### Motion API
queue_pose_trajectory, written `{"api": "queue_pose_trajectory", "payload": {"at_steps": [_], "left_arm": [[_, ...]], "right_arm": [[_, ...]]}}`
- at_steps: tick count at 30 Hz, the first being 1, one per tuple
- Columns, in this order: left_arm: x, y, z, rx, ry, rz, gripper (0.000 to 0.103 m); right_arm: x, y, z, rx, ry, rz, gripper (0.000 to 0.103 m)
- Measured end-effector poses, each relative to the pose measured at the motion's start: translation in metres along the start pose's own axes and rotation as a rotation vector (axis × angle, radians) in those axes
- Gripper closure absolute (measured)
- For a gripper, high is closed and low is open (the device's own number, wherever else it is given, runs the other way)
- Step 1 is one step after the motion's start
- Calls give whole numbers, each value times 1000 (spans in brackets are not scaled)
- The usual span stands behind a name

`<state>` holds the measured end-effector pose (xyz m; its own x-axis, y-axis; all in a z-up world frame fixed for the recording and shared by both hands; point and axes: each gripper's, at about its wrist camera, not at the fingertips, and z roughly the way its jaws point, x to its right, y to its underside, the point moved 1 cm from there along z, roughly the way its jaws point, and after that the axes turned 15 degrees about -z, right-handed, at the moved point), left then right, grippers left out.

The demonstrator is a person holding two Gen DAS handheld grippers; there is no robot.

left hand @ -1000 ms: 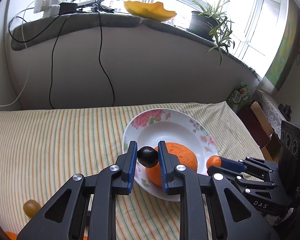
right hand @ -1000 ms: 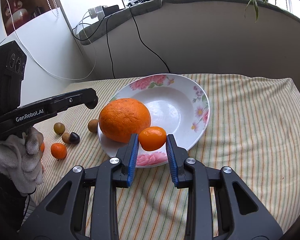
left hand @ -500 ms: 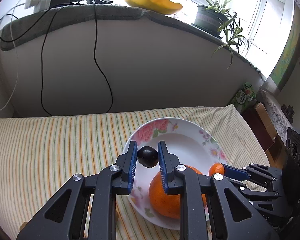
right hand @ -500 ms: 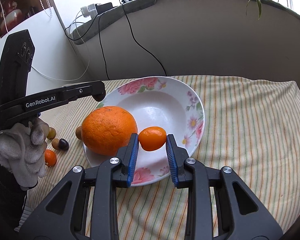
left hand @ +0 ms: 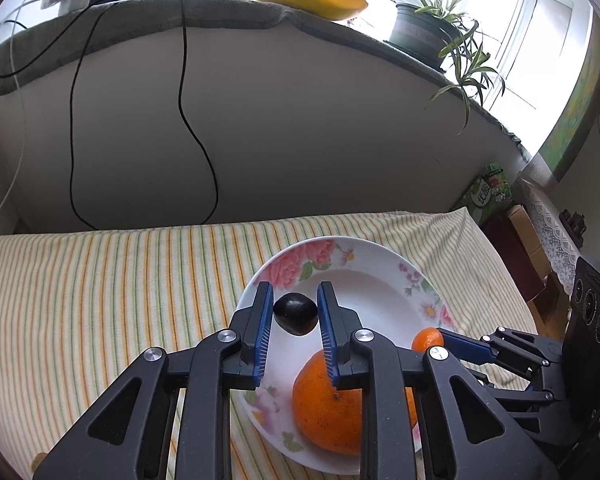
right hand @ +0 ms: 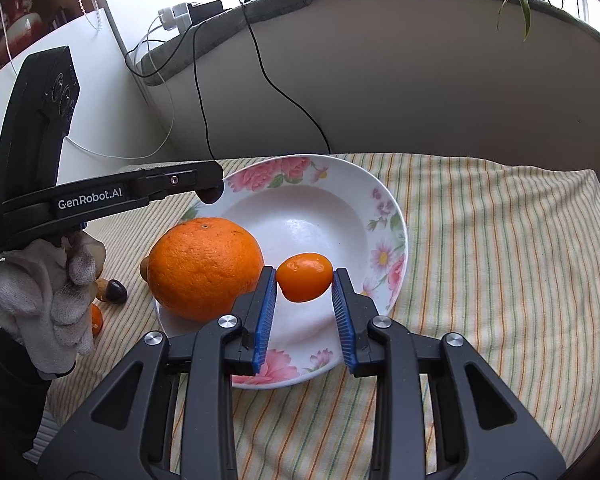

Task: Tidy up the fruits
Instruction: 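Open the left tool dropping the plum while the right tool releases the tangerine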

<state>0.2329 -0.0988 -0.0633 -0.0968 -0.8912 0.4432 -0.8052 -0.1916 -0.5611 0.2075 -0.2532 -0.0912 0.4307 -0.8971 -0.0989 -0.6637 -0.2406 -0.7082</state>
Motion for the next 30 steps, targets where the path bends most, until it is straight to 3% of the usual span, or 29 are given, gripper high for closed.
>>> {"api": "queue_pose_trajectory", "payload": {"at_steps": [3, 4, 7, 11, 30], "left_arm": [[-1, -1, -2, 5, -1, -8, 57], [-1, -1, -3, 8, 1, -10, 56], [0, -2, -4, 10, 2, -16, 56], [1, -1, -5, 13, 2, -15, 49], [13, 3, -23, 34, 18, -1, 49]], "right_arm": [[-2, -1, -3, 12, 20, -10, 48], [-2, -1, -4, 19, 30, -14, 44], [-2, -2, -5, 26, 20, -14, 44], [-2, -2, -6, 32, 27, -18, 34], [-9, -1, -23, 57, 26, -23, 33]]}}
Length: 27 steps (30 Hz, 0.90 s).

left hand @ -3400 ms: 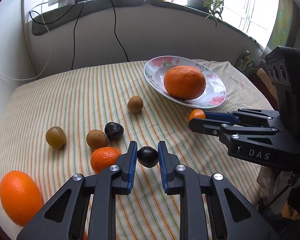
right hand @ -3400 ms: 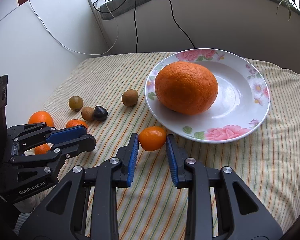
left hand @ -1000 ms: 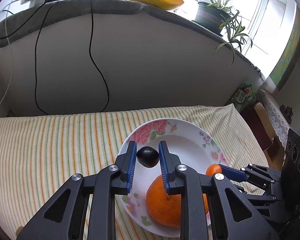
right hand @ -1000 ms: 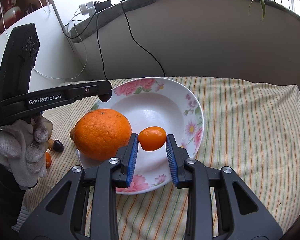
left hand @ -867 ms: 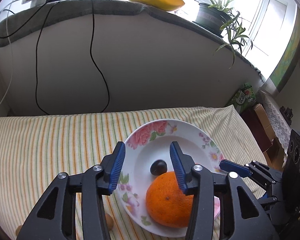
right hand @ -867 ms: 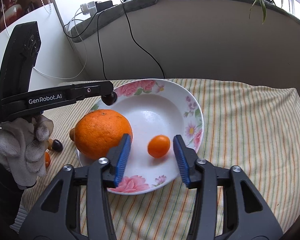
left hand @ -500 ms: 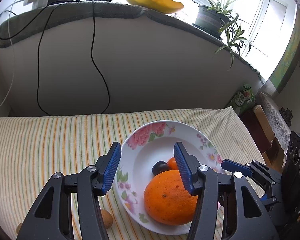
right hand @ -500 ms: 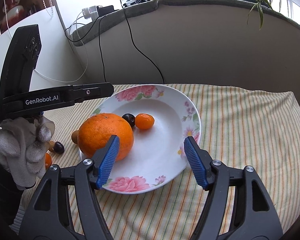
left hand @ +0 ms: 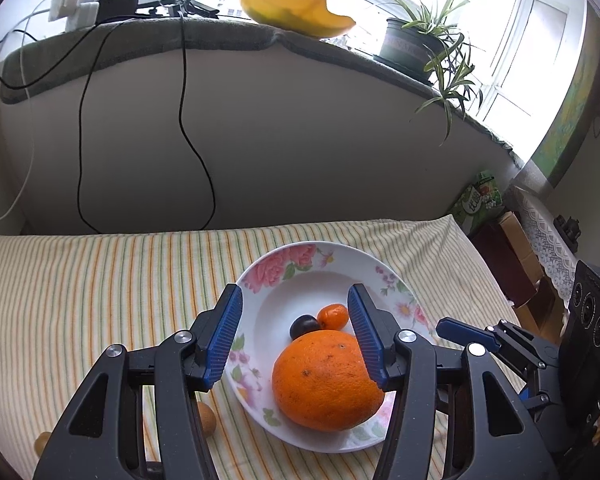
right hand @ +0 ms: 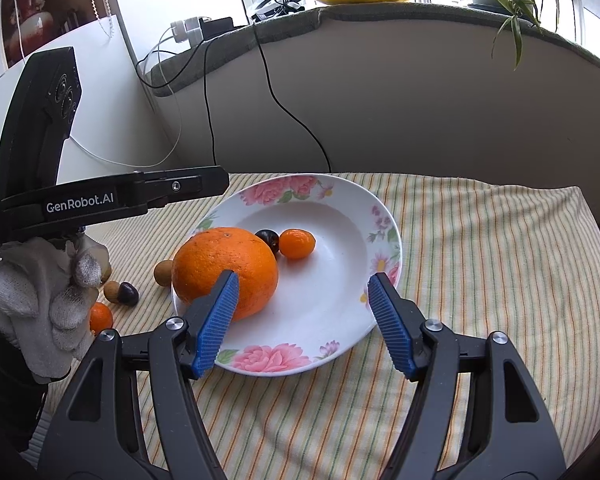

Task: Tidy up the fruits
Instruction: 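Open the left tool dropping the plum while the right tool releases the tangerine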

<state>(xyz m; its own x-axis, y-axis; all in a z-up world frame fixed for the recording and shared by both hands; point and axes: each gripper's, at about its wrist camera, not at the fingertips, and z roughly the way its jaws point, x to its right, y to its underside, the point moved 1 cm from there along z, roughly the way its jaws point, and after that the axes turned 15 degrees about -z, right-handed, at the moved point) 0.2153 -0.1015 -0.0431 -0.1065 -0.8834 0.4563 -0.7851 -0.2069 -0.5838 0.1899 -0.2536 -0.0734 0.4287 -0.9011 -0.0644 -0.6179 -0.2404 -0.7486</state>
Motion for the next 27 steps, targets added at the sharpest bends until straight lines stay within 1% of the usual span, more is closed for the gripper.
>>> {"api": "queue_pose_trajectory", "payload": {"at_steps": [13, 27], "left_arm": [[-1, 11, -35, 44, 3, -7, 49], [-17, 26, -96, 134, -9, -29, 49]], "right_arm": [[-18, -2, -24, 27, 4, -21, 32], [-55, -7, -47, 60, -29, -70, 32]]}}
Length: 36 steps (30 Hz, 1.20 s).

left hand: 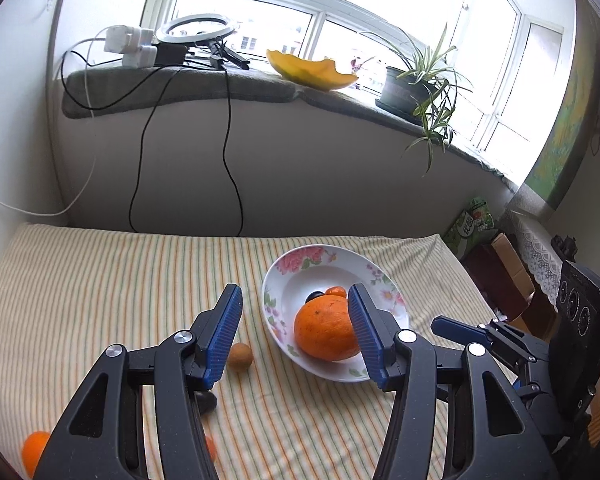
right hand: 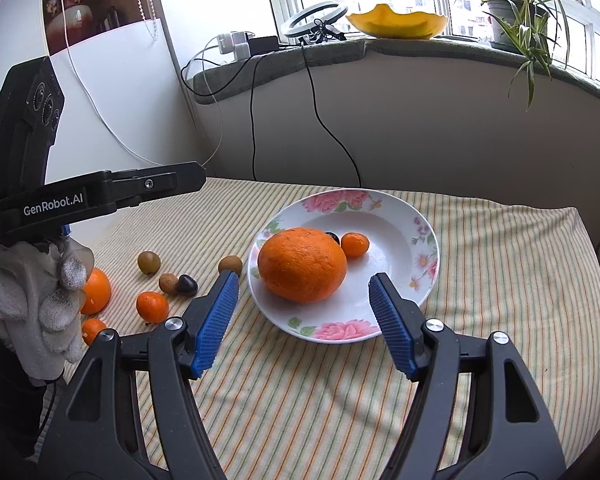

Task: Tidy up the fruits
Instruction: 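Open the left tool dropping the plum while the right tool releases the tangerine, then move the right tool to the other large orange and close on it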

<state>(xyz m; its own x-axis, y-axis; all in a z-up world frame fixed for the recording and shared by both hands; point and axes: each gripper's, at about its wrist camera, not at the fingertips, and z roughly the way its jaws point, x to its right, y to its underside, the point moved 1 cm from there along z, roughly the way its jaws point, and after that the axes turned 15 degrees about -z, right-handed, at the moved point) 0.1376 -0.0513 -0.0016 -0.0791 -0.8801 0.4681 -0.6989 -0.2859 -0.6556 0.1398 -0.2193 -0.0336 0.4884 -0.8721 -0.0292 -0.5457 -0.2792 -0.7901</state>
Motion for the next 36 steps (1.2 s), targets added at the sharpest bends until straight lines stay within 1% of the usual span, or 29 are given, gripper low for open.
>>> {"api": "queue_pose_trajectory", "payload": {"at_steps": [9, 15, 16, 18, 22, 25, 26, 28, 33, 36], "left_arm": [[-32, 6, -44, 60, -52, -30, 49], [-58, 14, -71, 93, -97, -61, 49], [-62, 16, -75, 99, -108, -66, 48], [-72, 20, -84, 110, -127, -74, 42], [-91, 28, -101, 129, -166, -100, 42], [-109, 35, -115, 141, -196, -129, 40], [-114, 38, -118, 144, -208, -136, 39], [-125, 45, -124, 144, -231, -151, 37], [-149, 65, -135, 132, -261, -203, 32], [-163, 76, -139, 123, -276, -234, 32]], "right_arm": [[-35, -7, -5, 9, -43, -58, 32], [-59, -8, 1, -2, -92, -92, 32], [-62, -9, 2, -2, -103, -96, 32], [-71, -11, 4, -2, -124, -109, 32], [-89, -16, 10, -5, -158, -145, 32], [-102, -20, 17, -15, -190, -164, 32], [-106, -21, 20, -19, -203, -169, 23], [-115, -23, 23, -12, -222, -177, 10], [-137, -29, 35, -24, -273, -206, 9], [-146, -32, 46, -46, -318, -202, 9]]}}
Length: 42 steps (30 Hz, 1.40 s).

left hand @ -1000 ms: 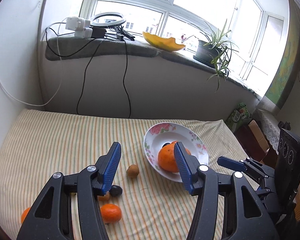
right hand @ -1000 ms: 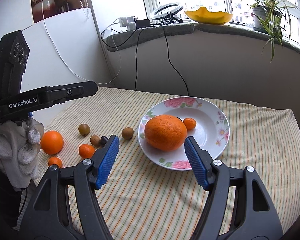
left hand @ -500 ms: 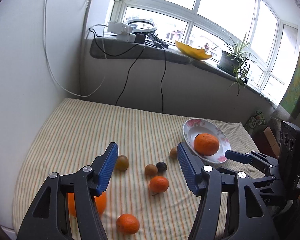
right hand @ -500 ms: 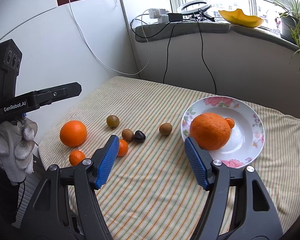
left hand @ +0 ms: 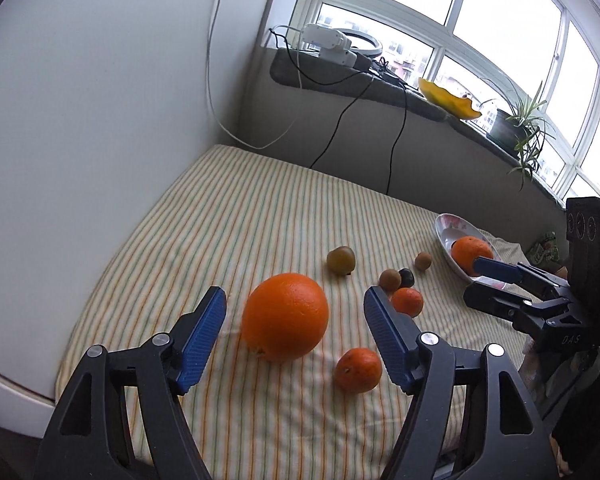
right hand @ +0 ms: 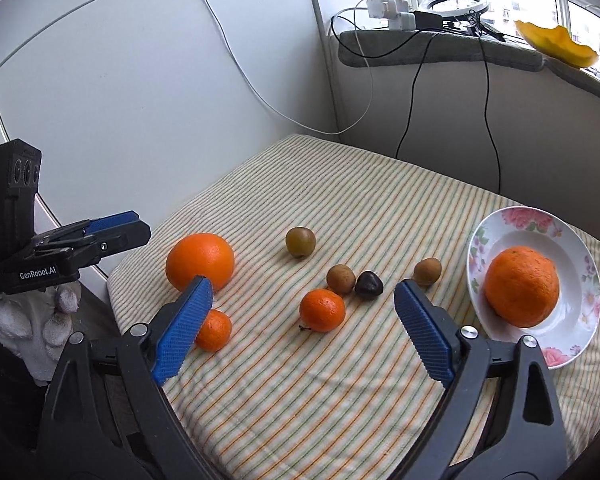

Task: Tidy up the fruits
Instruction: 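Move the right tool to the other large orange and close on it, then lift the large orange with the right tool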

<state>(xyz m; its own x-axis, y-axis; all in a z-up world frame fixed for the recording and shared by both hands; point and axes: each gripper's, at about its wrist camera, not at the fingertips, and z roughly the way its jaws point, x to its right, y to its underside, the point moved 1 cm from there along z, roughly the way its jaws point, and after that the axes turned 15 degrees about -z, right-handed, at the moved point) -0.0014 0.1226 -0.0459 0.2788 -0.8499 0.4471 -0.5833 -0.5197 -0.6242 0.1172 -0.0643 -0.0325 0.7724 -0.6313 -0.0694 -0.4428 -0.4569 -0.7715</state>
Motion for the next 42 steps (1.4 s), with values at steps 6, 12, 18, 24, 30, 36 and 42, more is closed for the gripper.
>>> {"api": "queue_pose_trajectory", "payload": {"at_steps": [6, 12, 18, 24, 30, 36, 42], "left_arm": [[-20, 13, 9, -43, 3, -40, 31], [-25, 17, 20, -72, 23, -61, 31], [-32, 21, 31, -105, 45, -91, 31], [-33, 23, 37, -117, 49, -94, 31], [-34, 23, 45, -133, 55, -96, 31], [-38, 21, 50, -143, 56, -103, 31], [-39, 20, 53, -152, 74, -111, 31]], "right_arm": [[-12, -9, 28, -35, -97, 9, 9], [-25, -17, 53, -60, -161, 1, 9], [-38, -27, 80, -86, -227, -9, 9], [-55, -33, 103, -120, -274, -33, 9], [-64, -36, 126, -161, -304, -37, 9], [-69, -34, 145, -191, -330, -48, 9], [-70, -32, 161, -210, -354, -31, 13]]}}
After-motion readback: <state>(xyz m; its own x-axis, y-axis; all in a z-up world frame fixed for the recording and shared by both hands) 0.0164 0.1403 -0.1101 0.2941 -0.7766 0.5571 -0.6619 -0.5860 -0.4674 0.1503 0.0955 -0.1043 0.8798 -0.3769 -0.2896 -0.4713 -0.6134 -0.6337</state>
